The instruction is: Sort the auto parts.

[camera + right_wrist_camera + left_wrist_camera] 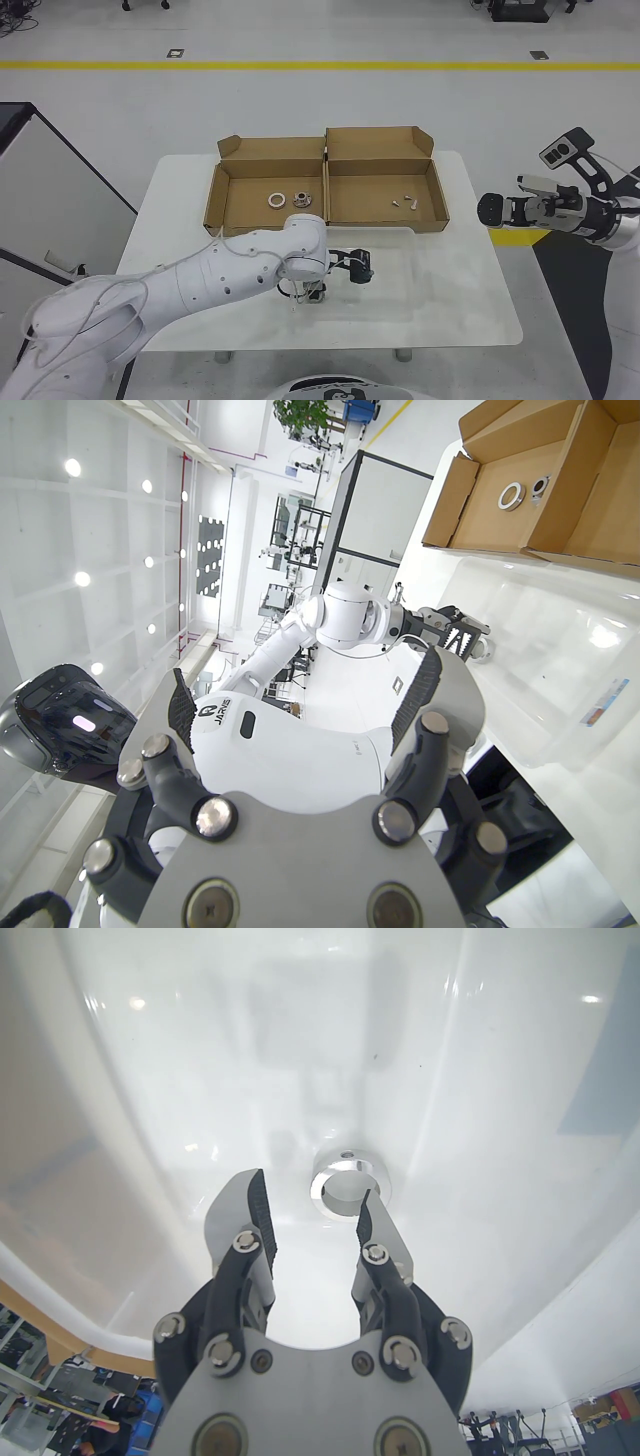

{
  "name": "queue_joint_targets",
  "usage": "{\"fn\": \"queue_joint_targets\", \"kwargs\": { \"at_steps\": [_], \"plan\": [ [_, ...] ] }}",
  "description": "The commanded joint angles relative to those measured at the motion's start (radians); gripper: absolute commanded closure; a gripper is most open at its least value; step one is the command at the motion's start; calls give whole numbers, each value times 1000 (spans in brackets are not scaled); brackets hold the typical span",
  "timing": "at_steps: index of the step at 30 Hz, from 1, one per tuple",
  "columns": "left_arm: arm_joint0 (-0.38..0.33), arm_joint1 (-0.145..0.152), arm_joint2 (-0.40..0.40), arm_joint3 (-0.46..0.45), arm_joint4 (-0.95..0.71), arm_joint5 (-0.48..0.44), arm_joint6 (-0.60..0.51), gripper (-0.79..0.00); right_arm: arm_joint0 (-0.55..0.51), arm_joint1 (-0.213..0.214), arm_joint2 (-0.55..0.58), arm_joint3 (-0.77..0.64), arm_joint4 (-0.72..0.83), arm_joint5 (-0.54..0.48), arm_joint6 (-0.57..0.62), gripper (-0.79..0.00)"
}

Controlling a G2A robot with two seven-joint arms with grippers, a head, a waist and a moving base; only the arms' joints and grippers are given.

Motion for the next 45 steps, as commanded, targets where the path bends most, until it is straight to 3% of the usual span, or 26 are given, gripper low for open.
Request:
{"fn": "queue_joint_targets", "kwargs": {
  "at_steps": [1, 32, 45],
  "plan": [
    [6, -3, 0, 4, 6, 1, -1, -388, 0, 0, 0, 0, 0, 0, 0, -785],
    [29, -49, 0, 46, -2, -28, 28, -372, 0, 0, 0, 0, 0, 0, 0, -785],
    [39, -62, 0, 71, 20, -14, 14, -332, 0, 0, 0, 0, 0, 0, 0, -785]
  ]
}}
